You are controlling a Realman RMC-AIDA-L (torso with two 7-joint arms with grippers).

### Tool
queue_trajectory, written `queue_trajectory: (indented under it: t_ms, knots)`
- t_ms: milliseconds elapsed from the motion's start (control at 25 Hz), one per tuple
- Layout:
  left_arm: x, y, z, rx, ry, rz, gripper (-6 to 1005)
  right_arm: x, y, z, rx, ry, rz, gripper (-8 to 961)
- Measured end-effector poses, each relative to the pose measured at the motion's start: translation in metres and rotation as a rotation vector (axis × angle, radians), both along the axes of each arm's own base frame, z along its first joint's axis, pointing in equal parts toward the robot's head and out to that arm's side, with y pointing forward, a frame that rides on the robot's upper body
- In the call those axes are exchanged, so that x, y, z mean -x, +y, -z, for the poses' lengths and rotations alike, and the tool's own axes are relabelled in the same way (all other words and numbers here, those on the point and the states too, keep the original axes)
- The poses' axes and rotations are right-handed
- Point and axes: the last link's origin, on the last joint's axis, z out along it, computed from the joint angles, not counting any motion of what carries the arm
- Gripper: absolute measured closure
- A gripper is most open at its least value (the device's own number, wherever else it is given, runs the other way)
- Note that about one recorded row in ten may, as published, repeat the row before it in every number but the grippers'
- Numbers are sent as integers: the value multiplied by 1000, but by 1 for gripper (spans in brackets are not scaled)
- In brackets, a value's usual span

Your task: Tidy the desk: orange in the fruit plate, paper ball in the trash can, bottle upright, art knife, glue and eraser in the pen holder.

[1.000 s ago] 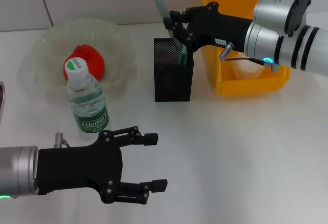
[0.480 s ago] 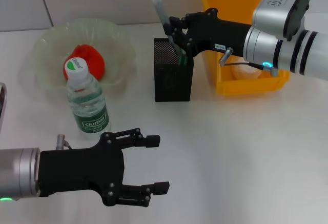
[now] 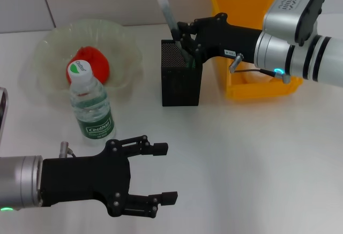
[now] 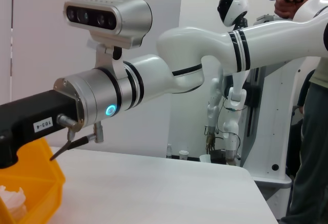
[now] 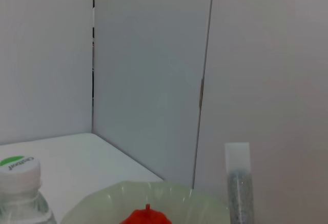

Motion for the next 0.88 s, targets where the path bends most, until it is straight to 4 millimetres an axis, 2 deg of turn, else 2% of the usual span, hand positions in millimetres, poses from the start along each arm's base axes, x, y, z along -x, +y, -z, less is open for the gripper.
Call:
queue_trajectory:
  t_ms: [720,880]
  knots:
    - [0,0,0,1,2,2,137,4,0,7,27,-14,-15,785]
    - [0,0,0,1,2,2,137,5,1,7,22,-15,-13,732]
